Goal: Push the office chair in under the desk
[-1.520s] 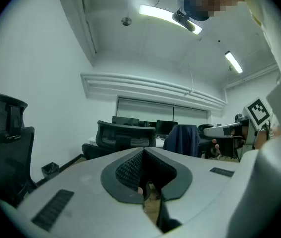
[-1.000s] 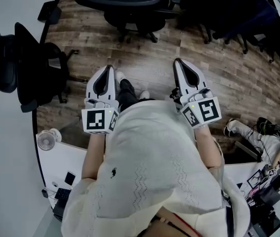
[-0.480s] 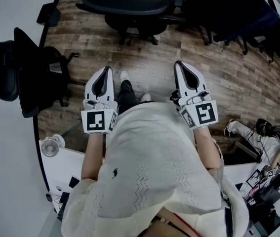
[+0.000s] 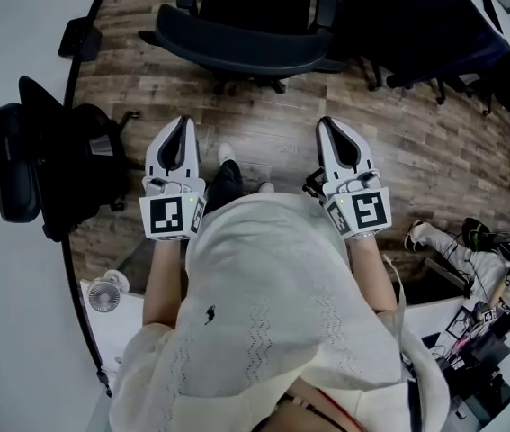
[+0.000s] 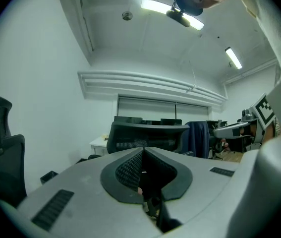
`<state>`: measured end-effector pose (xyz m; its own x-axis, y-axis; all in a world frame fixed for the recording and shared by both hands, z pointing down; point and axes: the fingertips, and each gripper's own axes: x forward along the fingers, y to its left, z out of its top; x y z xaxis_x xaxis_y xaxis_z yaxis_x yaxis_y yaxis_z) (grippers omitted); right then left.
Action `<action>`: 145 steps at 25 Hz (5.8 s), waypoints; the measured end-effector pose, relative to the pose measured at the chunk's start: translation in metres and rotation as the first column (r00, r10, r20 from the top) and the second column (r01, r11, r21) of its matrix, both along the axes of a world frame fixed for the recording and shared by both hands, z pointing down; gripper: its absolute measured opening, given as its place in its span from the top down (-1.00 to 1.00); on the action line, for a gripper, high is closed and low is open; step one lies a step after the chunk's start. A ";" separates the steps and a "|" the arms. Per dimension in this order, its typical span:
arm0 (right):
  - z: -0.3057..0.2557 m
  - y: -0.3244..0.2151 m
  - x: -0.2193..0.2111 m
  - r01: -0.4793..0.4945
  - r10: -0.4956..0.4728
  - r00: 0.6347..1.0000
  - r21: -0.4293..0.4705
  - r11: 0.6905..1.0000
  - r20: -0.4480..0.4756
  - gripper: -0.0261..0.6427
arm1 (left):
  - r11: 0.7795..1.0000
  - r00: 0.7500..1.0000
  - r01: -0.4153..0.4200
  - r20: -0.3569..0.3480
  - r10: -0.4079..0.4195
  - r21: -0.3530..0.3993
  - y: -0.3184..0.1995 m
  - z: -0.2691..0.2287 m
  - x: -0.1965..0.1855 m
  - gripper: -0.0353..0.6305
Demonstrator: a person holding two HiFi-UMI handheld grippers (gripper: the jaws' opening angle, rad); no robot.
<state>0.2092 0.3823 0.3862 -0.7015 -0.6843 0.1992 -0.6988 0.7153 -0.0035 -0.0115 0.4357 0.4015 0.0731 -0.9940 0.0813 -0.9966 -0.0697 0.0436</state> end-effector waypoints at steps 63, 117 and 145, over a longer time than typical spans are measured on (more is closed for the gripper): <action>0.134 -0.141 -0.025 0.150 0.042 0.523 0.141 0.979 -0.851 0.37 | 0.872 0.514 -0.310 0.704 0.489 -0.380 -0.162 0.114 -0.104 0.47; 0.139 -0.278 -0.039 0.103 0.053 0.559 0.132 0.986 -0.827 0.35 | 0.853 0.513 -0.389 0.687 0.515 -0.349 -0.291 0.120 -0.115 0.46; 0.136 -0.362 -0.046 0.106 0.039 0.592 0.126 0.986 -0.805 0.34 | 0.823 0.551 -0.411 0.613 0.567 -0.392 -0.379 0.120 -0.122 0.45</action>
<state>0.1636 0.0205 0.5220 -0.3286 -0.7342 0.5941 -0.3404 0.6788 0.6507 -0.1330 0.0572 0.5211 0.3892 -0.7796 0.4906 -0.5519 -0.6238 -0.5534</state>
